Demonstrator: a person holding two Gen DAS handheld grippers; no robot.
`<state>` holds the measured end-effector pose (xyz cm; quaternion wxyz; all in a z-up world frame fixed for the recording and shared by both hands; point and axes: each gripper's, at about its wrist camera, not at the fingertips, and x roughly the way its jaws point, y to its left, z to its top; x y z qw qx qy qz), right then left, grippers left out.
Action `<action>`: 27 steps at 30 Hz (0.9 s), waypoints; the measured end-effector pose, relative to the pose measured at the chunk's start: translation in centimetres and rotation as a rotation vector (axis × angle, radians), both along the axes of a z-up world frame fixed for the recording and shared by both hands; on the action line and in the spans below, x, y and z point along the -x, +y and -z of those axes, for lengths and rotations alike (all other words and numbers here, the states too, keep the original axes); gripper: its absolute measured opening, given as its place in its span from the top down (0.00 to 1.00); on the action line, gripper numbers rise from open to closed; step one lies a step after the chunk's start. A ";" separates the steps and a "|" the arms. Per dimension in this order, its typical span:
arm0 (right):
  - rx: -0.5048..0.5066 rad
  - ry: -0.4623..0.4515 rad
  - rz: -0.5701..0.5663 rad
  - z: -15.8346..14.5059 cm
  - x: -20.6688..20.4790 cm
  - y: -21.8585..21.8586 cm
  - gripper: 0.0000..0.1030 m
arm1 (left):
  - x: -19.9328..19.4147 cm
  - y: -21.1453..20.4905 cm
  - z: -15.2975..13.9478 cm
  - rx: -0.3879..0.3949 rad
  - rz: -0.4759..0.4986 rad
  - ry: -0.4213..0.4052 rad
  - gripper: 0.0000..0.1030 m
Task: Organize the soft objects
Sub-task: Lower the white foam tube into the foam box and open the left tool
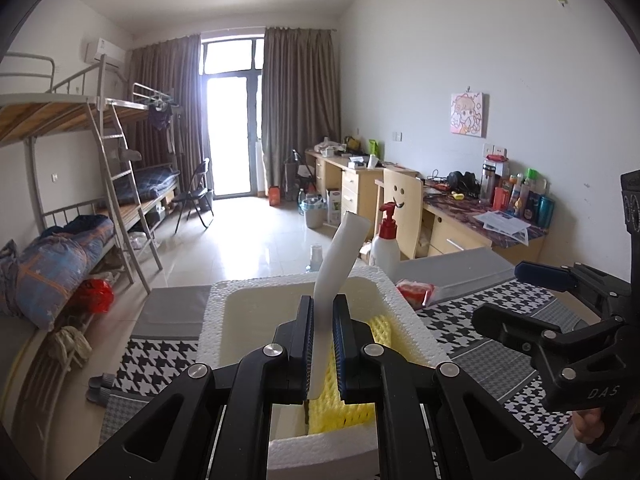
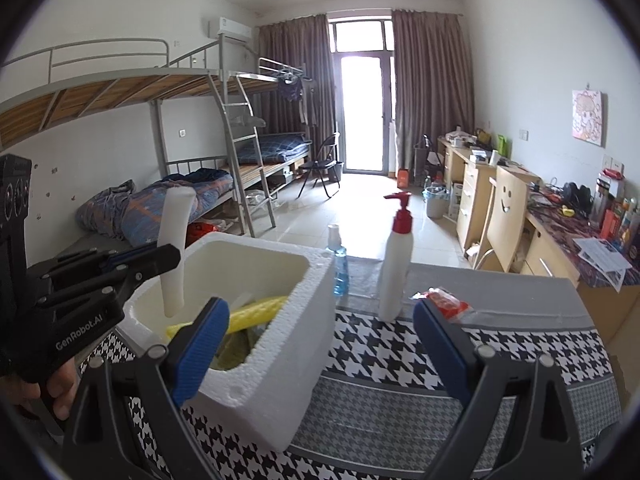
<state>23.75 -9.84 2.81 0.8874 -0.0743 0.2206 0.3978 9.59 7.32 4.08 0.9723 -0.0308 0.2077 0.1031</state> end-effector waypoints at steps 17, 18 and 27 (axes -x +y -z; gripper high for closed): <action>-0.007 0.013 0.037 -0.1 -0.5 -1.7 0.07 | -1.2 0.2 0.6 0.003 -0.053 0.029 0.14; -0.009 0.015 0.037 -0.1 -0.5 -1.8 0.07 | -0.8 0.3 0.5 0.006 -0.065 0.012 0.13; -0.027 0.010 0.028 -0.4 -0.2 -2.1 0.07 | 0.7 0.5 -0.1 0.015 -0.090 -0.033 0.01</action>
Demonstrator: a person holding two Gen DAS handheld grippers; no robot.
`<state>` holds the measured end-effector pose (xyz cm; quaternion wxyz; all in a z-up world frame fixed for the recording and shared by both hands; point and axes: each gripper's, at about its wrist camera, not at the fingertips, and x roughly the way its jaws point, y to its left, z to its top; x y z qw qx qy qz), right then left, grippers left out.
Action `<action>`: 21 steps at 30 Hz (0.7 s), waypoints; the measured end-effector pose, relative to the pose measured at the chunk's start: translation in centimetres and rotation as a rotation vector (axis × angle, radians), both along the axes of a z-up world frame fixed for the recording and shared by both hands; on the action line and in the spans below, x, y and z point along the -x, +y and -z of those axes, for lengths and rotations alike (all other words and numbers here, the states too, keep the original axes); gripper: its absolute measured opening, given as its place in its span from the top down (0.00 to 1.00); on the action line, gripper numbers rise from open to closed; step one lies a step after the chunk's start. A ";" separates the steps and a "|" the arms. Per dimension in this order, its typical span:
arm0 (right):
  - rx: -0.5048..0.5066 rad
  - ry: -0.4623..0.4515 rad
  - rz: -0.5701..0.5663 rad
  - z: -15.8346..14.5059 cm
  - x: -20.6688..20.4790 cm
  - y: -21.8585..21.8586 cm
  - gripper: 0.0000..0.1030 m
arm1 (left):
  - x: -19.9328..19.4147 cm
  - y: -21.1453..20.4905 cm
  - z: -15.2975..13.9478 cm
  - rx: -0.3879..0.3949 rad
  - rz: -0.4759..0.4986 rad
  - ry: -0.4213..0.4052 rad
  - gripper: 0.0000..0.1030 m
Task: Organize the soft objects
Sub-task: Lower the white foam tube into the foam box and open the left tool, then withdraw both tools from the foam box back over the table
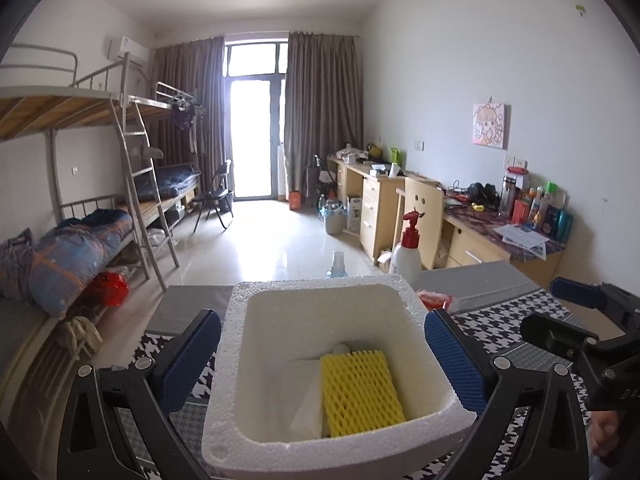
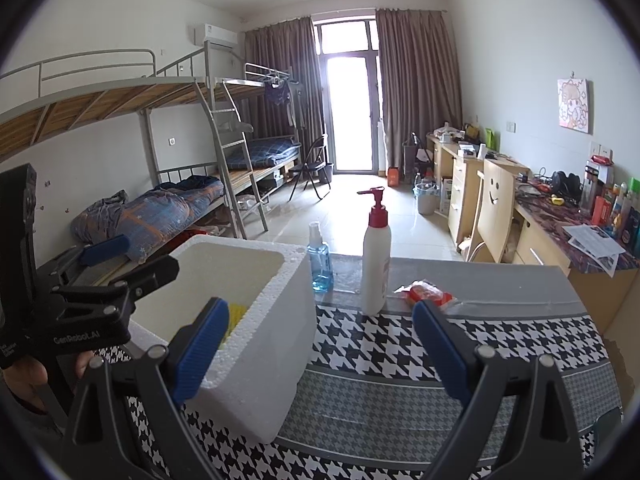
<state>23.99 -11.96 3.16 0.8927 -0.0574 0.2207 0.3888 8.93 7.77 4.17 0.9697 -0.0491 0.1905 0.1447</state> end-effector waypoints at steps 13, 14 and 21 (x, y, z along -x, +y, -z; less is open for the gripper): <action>-0.039 -0.038 -0.019 -0.6 2.3 -1.2 0.07 | 3.3 -1.1 -0.5 0.013 0.015 -0.044 0.01; -0.043 -0.044 -0.019 -0.6 2.6 -1.3 0.07 | 3.7 -1.3 -0.5 0.012 0.015 -0.051 0.01; -0.068 -0.096 -0.008 -0.8 4.7 -2.4 0.07 | 5.3 -2.2 -0.5 -0.011 0.011 -0.090 0.01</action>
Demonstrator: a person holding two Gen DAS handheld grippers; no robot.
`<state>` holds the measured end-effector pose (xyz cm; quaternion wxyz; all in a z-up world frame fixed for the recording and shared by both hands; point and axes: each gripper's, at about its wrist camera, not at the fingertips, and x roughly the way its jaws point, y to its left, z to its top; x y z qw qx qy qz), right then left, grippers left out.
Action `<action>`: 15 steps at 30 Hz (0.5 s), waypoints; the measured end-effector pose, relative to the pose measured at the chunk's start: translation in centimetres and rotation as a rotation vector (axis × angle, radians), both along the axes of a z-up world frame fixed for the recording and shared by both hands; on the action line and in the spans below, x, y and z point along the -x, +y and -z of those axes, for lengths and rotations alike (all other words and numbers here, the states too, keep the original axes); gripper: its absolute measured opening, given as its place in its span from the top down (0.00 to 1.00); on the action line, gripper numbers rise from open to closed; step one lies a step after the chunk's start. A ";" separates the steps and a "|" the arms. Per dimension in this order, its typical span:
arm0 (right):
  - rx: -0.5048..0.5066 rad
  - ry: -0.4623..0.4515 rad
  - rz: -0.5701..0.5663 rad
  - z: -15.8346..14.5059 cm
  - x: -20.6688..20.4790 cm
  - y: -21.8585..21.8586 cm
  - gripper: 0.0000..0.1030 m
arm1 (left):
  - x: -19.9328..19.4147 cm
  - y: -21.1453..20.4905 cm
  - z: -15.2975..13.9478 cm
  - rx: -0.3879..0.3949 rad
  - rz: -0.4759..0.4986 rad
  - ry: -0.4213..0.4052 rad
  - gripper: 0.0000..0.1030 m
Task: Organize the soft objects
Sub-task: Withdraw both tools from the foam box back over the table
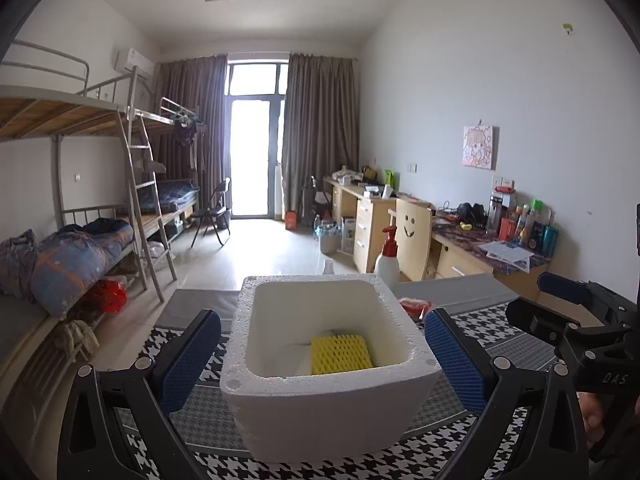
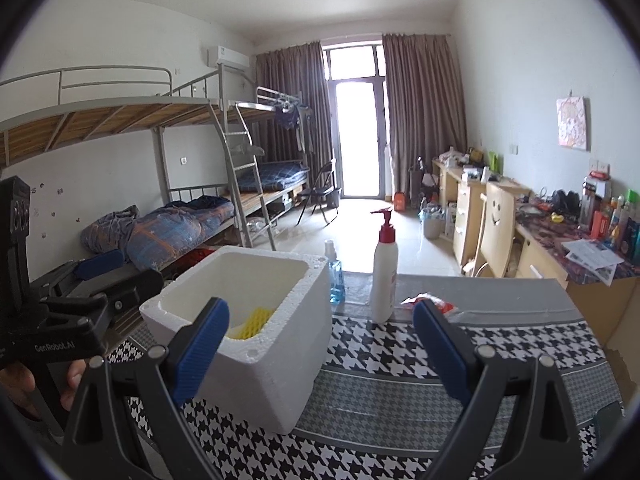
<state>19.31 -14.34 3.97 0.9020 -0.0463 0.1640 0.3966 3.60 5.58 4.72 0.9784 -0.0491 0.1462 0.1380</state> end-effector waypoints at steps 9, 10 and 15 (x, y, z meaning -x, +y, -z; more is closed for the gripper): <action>-0.043 -0.022 -0.001 0.3 1.7 -1.1 0.07 | 1.5 -0.6 0.8 -0.014 0.007 -0.028 0.01; -0.045 -0.027 -0.001 0.3 1.7 -1.2 0.07 | 1.6 -0.7 0.9 -0.016 0.007 -0.025 0.01; -0.044 -0.056 0.022 0.6 2.4 -1.6 0.07 | 2.4 -1.6 1.3 -0.031 0.010 -0.048 0.01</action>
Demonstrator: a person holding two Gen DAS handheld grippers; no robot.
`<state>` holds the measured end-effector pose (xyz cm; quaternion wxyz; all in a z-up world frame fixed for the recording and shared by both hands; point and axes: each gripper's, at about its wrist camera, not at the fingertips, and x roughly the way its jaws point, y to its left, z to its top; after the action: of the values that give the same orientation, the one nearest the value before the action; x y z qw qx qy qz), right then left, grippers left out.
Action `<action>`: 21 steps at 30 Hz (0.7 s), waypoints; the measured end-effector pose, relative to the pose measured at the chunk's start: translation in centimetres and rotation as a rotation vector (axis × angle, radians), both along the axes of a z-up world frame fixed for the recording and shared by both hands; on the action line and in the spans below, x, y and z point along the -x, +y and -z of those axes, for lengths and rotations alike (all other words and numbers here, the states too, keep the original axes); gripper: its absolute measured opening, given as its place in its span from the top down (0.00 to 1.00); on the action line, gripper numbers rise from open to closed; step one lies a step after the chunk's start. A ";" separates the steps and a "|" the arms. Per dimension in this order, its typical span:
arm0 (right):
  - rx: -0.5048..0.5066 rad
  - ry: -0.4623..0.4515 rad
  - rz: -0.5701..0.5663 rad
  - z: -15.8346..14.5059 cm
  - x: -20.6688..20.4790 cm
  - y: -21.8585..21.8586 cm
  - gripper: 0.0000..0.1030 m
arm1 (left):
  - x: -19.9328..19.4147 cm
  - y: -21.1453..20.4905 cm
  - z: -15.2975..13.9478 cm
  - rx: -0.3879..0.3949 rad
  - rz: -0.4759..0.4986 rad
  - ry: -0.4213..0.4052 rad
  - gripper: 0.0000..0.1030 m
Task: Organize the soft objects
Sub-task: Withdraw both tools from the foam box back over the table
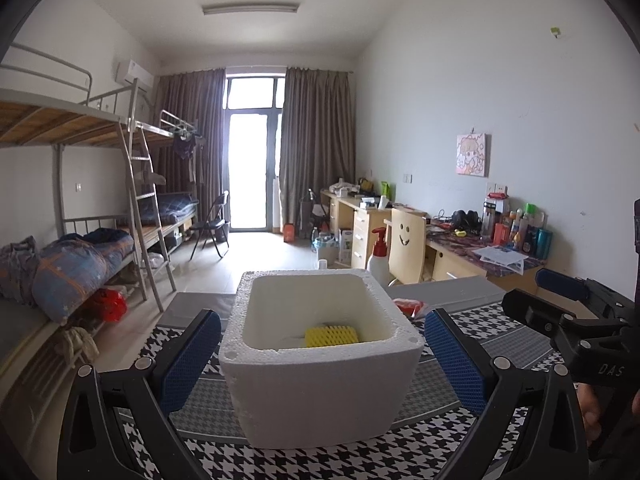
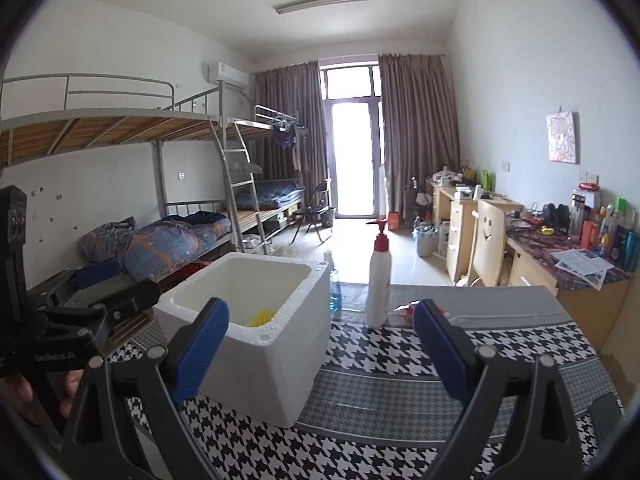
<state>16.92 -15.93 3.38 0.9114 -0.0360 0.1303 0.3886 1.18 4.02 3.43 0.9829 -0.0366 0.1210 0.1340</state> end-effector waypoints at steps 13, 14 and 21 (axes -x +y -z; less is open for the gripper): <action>-0.013 -0.002 0.031 1.3 0.7 -1.0 0.07 | 1.3 -0.7 0.8 -0.006 0.004 -0.041 0.01; -0.013 -0.002 0.031 1.5 0.8 -1.1 0.07 | 1.2 -0.7 0.8 -0.007 0.003 -0.042 0.01; -0.011 -0.014 0.035 2.0 1.1 -1.5 0.06 | 1.3 -0.9 1.1 0.000 -0.017 -0.052 0.01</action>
<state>15.82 -17.40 1.38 0.9191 -0.0313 0.1223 0.3732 -0.14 3.10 2.35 0.9845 -0.0413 0.0952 0.1413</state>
